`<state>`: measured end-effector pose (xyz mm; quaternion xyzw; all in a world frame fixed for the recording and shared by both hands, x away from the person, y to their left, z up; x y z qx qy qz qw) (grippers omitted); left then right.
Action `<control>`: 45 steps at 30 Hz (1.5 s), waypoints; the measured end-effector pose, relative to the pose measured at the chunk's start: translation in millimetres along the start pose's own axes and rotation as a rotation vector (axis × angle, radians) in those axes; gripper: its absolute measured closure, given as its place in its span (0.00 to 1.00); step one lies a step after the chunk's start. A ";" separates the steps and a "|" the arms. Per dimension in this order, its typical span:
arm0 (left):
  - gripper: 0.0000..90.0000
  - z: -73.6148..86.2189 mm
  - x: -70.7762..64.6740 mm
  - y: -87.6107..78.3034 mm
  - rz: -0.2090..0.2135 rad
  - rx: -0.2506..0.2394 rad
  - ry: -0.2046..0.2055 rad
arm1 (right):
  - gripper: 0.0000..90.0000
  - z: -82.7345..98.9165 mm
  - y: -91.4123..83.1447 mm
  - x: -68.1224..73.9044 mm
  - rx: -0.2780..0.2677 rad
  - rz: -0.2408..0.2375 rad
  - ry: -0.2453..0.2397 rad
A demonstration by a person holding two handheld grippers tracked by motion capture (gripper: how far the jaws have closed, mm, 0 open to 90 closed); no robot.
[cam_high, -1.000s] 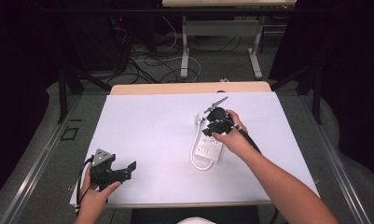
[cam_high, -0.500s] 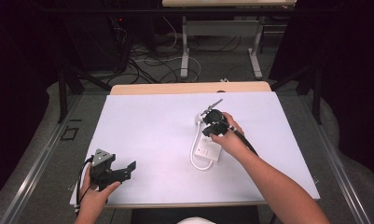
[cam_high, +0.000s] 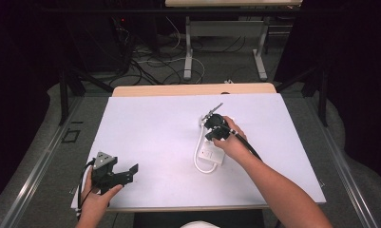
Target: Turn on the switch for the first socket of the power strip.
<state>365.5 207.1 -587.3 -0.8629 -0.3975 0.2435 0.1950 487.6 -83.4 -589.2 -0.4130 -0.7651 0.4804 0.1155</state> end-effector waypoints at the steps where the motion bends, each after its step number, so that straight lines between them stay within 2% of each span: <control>1: 0.12 0.0 0.0 0.1 0.001 0.000 0.000 | 1.00 -1.4 1.7 1.6 -0.016 -0.001 0.010; 2: 0.12 0.3 0.3 -0.1 0.000 0.004 0.004 | 1.00 -0.2 1.4 1.8 0.000 0.008 0.013; 5: 0.12 0.1 0.1 0.1 0.000 0.000 0.000 | 1.00 3.3 6.5 5.4 0.018 -0.005 -0.006; 6: 0.12 0.1 0.1 0.0 0.000 0.000 0.000 | 1.00 5.0 6.3 6.1 0.029 0.007 0.003; 8: 0.12 0.1 0.5 -0.1 0.000 0.000 0.003 | 1.00 1.1 11.0 4.9 -0.032 0.013 0.018; 9: 0.12 0.4 0.4 -0.3 0.000 0.002 0.001 | 1.00 4.4 8.4 3.2 0.010 0.009 0.010; 10: 0.12 0.3 0.3 -0.2 0.000 0.001 0.002 | 1.00 4.0 8.8 2.7 0.003 0.008 0.025; 17: 0.13 0.4 0.2 0.1 0.001 0.002 -0.001 | 1.00 6.9 6.7 3.8 0.017 -0.024 0.047; 19: 0.13 0.2 0.1 0.4 0.001 0.000 0.000 | 1.00 5.0 8.2 4.6 -0.013 -0.037 0.048; 20: 0.13 0.1 0.1 0.3 0.000 -0.001 0.000 | 1.00 7.2 6.4 4.1 0.010 -0.038 0.034; 21: 0.13 0.2 0.1 0.3 0.000 0.000 0.000 | 1.00 8.8 7.6 4.6 0.019 -0.045 0.021; 23: 0.13 0.5 0.3 0.0 0.000 0.003 -0.001 | 1.00 7.9 7.6 10.2 0.008 -0.076 0.042; 24: 0.13 0.6 0.5 0.0 0.000 0.004 0.000 | 1.00 9.2 5.9 10.9 0.025 -0.061 0.031; 26: 0.13 0.5 0.3 0.1 0.001 0.003 -0.002 | 1.00 8.2 6.9 10.7 0.016 -0.044 0.002; 29: 0.13 0.1 0.2 0.3 0.001 0.000 -0.003 | 1.00 8.5 6.8 11.0 0.016 -0.050 0.007; 32: 0.13 0.3 0.6 0.7 0.001 0.002 -0.002 | 1.00 6.5 8.4 12.1 -0.010 -0.046 0.023; 33: 0.13 0.3 0.6 0.9 0.001 0.002 -0.003 | 1.00 8.7 6.6 11.1 0.016 -0.044 0.006; 34: 0.13 0.2 0.5 1.0 0.002 0.002 -0.003 | 1.00 8.0 7.1 10.5 0.006 -0.040 0.003; 35: 0.13 0.0 0.3 1.1 0.002 0.000 -0.003 | 1.00 8.9 6.0 12.1 0.018 -0.046 0.021; 37: 0.13 -0.3 0.0 1.4 0.002 -0.003 -0.005 | 1.00 9.3 5.8 11.2 0.019 -0.045 0.020; 38: 0.13 -0.2 -0.1 1.4 0.004 -0.001 -0.005 | 1.00 9.2 6.2 11.0 0.015 -0.047 0.022; 39: 0.13 -0.2 -0.1 1.4 0.004 -0.001 -0.005 | 1.00 6.6 8.3 12.0 -0.020 -0.051 0.041; 40: 0.13 -0.6 -0.1 1.7 0.004 -0.003 -0.007 | 1.00 1.9 11.6 13.3 -0.079 -0.056 0.072; 41: 0.13 -0.6 -0.1 1.7 0.004 -0.003 -0.007 | 1.00 8.1 7.4 10.4 -0.002 -0.061 0.030; 42: 0.13 -0.4 -0.2 1.7 0.006 0.000 -0.005 | 1.00 9.0 6.5 10.7 0.010 -0.060 0.048; 44: 0.13 -0.4 -0.4 2.1 0.007 0.002 -0.003 | 1.00 8.5 7.2 9.8 0.002 -0.064 0.043; 45: 0.13 -0.4 -0.4 2.1 0.007 0.002 -0.003 | 1.00 9.2 6.3 11.6 0.009 -0.067 0.070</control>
Point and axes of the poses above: each handheld gripper's, and its own axes: y roughly forward along the jaws, z roughly out of its underside, x roughly to its left, the point moved 10 cm from there along y, roughly forward along the jaws, and after that the axes turned 14 degrees about z, right-handed, at the moved point
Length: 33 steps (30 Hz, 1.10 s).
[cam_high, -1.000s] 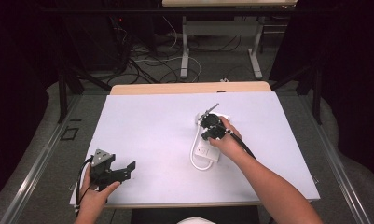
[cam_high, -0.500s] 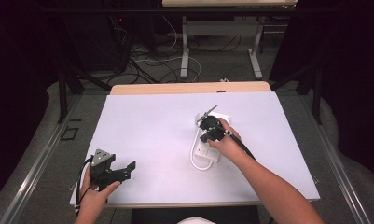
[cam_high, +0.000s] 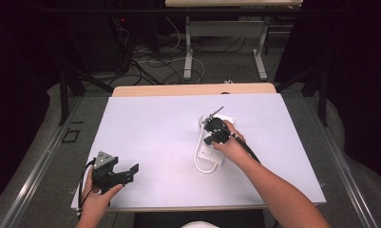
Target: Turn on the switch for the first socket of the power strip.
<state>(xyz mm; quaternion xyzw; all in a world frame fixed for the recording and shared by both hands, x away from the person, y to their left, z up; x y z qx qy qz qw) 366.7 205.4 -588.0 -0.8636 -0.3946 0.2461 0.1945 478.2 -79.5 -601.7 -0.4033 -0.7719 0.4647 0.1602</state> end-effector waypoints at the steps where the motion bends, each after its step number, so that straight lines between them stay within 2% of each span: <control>1: 0.13 -0.1 -0.3 0.0 0.001 0.000 0.001 | 1.00 -1.7 1.1 0.8 -0.023 -0.003 0.011; 2: 0.13 0.0 -0.3 0.0 0.001 0.000 0.002 | 1.00 0.6 -0.4 -1.2 0.004 0.002 -0.004; 5: 0.13 0.0 0.0 0.0 0.001 -0.001 0.000 | 1.00 -2.8 1.9 0.1 -0.040 -0.004 0.009; 12: 0.13 0.3 0.1 -0.2 -0.001 -0.001 -0.002 | 1.00 -0.5 -0.2 -1.4 -0.010 -0.001 0.000; 13: 0.13 0.5 0.2 -0.2 0.000 0.000 -0.002 | 1.00 -3.1 1.9 1.6 -0.043 -0.004 0.044; 14: 0.13 0.5 0.2 -0.2 0.000 0.000 -0.002 | 1.00 -5.8 3.7 2.2 -0.076 -0.006 0.057; 15: 0.13 0.5 0.2 -0.1 -0.001 0.000 -0.003 | 1.00 -0.6 -0.1 -0.6 -0.011 -0.006 0.009; 17: 0.13 0.4 0.1 0.0 0.000 -0.001 -0.003 | 0.98 -0.5 -0.7 0.5 -0.007 -0.007 0.022; 20: 0.13 0.4 0.0 0.2 0.000 -0.001 -0.003 | 0.97 -4.1 -0.3 0.7 -0.039 0.000 0.037; 22: 0.13 0.4 0.1 0.3 0.000 -0.001 -0.003 | 0.95 -4.8 -2.2 -0.9 -0.040 -0.001 0.024; 23: 0.13 0.4 0.1 0.3 0.000 -0.001 -0.003 | 0.94 -8.0 -0.6 -0.1 -0.070 0.003 0.053; 24: 0.13 0.4 0.1 0.3 0.000 -0.001 -0.003 | 0.93 -4.0 -4.3 -1.3 -0.017 0.004 0.040; 25: 0.13 0.4 0.1 0.4 0.000 -0.001 -0.004 | 0.91 -3.2 -6.0 -2.5 -0.006 0.005 0.033; 26: 0.13 0.4 0.1 0.4 0.000 -0.002 -0.005 | 0.88 -7.1 -3.7 -1.8 -0.056 -0.008 0.033; 27: 0.13 0.4 0.1 0.4 0.001 -0.002 -0.006 | 0.86 -8.9 -2.7 -1.2 -0.075 -0.012 0.046; 29: 0.13 0.5 0.1 0.5 0.001 -0.001 -0.006 | 0.82 -7.0 -4.9 -1.7 -0.049 -0.015 0.052; 31: 0.13 0.5 0.2 0.5 0.002 -0.001 -0.006 | 0.78 -11.9 -2.2 -0.8 -0.104 -0.015 0.085; 32: 0.13 0.5 0.1 0.7 0.002 -0.001 -0.006 | 0.75 -13.3 -1.6 -1.9 -0.116 -0.011 0.076; 33: 0.13 0.6 0.1 0.7 0.003 0.000 -0.007 | 0.73 -12.0 -2.8 -2.2 -0.097 -0.010 0.076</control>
Point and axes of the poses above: each handheld gripper's, and its own axes: y roughly forward along the jaws, z roughly out of its underside, x roughly to its left, the point moved 10 cm from there along y, roughly forward along the jaws, and after that the axes turned 14 degrees about z, right-handed, at the moved point
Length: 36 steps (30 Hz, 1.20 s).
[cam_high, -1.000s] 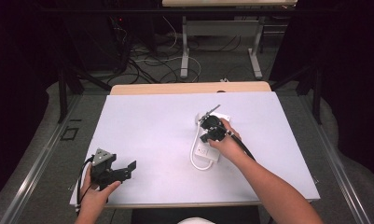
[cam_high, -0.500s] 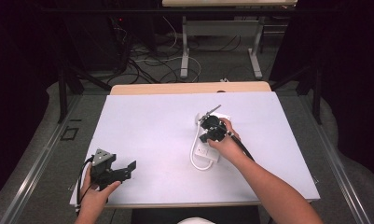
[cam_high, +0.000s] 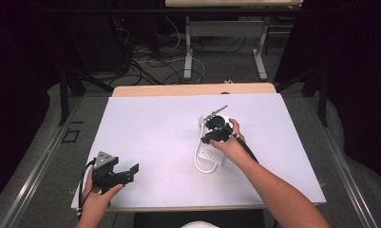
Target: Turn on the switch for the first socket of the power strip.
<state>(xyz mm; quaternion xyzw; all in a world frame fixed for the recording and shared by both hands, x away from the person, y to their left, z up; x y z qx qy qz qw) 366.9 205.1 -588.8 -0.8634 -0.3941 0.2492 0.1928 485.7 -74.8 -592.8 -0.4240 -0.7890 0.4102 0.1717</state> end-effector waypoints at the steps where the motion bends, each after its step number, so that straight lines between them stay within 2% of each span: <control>1: 0.13 0.0 0.0 0.0 0.000 0.000 0.000 | 0.71 2.0 -2.1 -1.4 0.029 0.003 -0.013; 4: 0.13 0.0 -0.1 0.0 0.000 -0.001 -0.001 | 0.67 -0.5 -1.1 -3.4 0.005 0.018 -0.016; 5: 0.13 0.0 -0.1 0.0 0.000 -0.001 -0.001 | 0.65 -2.8 0.1 -3.0 -0.021 0.015 -0.007; 6: 0.13 0.0 -0.1 0.0 0.000 0.000 -0.001 | 0.63 0.0 -2.8 -5.4 0.022 0.019 -0.027; 7: 0.13 0.0 -0.1 0.0 0.000 0.000 -0.001 | 0.62 -1.2 -2.2 -4.5 0.012 0.026 0.004; 8: 0.13 0.0 -0.1 0.0 0.000 0.000 -0.001 | 0.62 -1.2 -2.2 -4.5 0.012 0.026 0.004; 9: 0.13 0.1 0.0 0.0 0.000 0.000 -0.001 | 0.60 -4.7 -1.1 -6.2 -0.030 0.027 -0.003; 14: 0.13 0.1 0.0 0.1 0.000 0.000 -0.001 | 0.59 -6.1 -3.7 -8.0 -0.035 0.019 0.010; 15: 0.14 0.0 0.0 0.3 0.000 -0.002 -0.001 | 0.58 -3.3 -5.9 -8.9 -0.007 0.018 0.002; 16: 0.14 -0.2 0.0 0.5 0.000 -0.004 0.000 | 0.57 -5.6 -4.3 -8.3 -0.038 0.016 0.019; 21: 0.14 -0.1 -0.1 0.6 0.000 -0.004 0.000 | 0.49 -7.7 -7.7 -10.6 -0.054 0.034 0.040; 24: 0.14 -0.1 -0.2 0.5 0.000 -0.004 0.000 | 0.47 -8.0 -11.3 -10.3 -0.042 0.040 0.054; 34: 0.14 0.0 0.0 0.4 -0.001 -0.004 0.000 | 0.40 -12.1 -20.6 -11.7 -0.085 0.055 0.036; 36: 0.14 0.0 -0.1 0.5 -0.001 -0.003 0.001 | 0.39 -10.3 -23.1 -10.5 -0.071 0.048 0.032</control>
Point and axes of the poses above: each handheld gripper's, and its own axes: y roughly forward along the jaws, z roughly out of its underside, x roughly to its left, the point moved 10 cm from there along y, roughly forward along the jaws, and after that the axes turned 14 degrees about z, right-handed, at the moved point
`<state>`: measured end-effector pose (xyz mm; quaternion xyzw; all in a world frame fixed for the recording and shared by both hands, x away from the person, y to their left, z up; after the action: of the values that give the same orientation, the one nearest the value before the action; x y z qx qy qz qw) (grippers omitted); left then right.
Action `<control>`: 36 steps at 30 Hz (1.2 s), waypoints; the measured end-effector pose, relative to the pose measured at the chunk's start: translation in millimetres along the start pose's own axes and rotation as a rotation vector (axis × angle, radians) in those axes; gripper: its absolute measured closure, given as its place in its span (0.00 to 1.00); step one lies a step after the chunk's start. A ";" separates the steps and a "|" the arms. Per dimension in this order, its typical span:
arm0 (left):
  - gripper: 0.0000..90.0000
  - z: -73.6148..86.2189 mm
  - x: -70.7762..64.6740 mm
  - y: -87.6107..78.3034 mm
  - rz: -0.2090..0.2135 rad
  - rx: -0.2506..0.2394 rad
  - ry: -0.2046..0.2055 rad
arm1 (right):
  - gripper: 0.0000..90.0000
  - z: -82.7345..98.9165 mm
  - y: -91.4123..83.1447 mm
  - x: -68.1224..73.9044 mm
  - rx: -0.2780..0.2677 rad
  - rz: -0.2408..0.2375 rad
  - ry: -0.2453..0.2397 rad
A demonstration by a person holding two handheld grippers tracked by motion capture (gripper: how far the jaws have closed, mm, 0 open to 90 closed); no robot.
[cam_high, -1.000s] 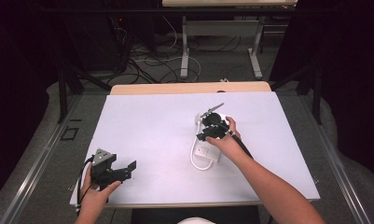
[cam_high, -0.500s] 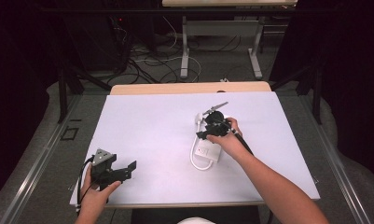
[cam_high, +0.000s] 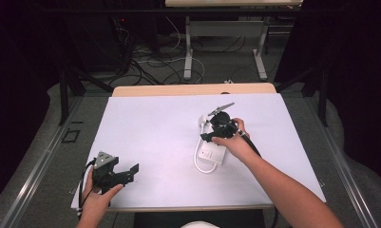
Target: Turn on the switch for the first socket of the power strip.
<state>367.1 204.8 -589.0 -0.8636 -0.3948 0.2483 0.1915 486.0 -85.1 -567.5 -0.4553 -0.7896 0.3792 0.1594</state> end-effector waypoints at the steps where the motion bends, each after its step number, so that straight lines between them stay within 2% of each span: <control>1: 0.14 0.1 -0.1 -0.1 0.000 0.001 0.000 | 0.36 0.3 -0.6 2.7 0.001 -0.013 0.019; 2: 0.14 0.2 -0.2 -0.1 0.000 0.002 -0.001 | 0.34 3.3 -3.4 1.1 0.035 -0.013 -0.006; 4: 0.14 0.2 -0.1 0.0 -0.001 0.001 -0.002 | 0.33 -0.3 -1.8 3.3 -0.014 -0.022 0.015; 6: 0.14 0.3 -0.1 -0.1 -0.001 0.001 -0.002 | 0.29 0.2 -4.1 1.6 -0.003 -0.010 0.005; 12: 0.14 0.4 0.0 -0.5 0.000 0.004 -0.002 | 0.19 -5.1 -9.6 -0.5 -0.059 -0.001 0.007; 19: 0.14 0.3 0.1 -0.6 -0.001 0.003 -0.002 | 0.16 -7.4 -20.6 -4.4 -0.086 0.012 0.055; 29: 0.13 -0.2 0.3 -1.1 -0.004 0.000 -0.006 | 0.00 -3.2 -32.6 -20.7 -0.129 0.044 0.057; 36: 0.12 -0.6 0.3 -1.1 -0.006 -0.002 -0.005 | 0.00 2.5 -40.2 -31.7 -0.163 0.084 0.035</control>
<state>367.0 205.6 -588.0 -0.8621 -0.3979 0.2493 0.1905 477.4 -124.8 -536.2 -0.5061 -0.7952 0.3119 0.1193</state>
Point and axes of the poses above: each handheld gripper's, and its own axes: y roughly forward along the jaws, z roughly out of its underside, x roughly to its left, the point moved 10 cm from there along y, roughly forward along the jaws, and after that the axes turned 14 degrees about z, right-handed, at the moved point
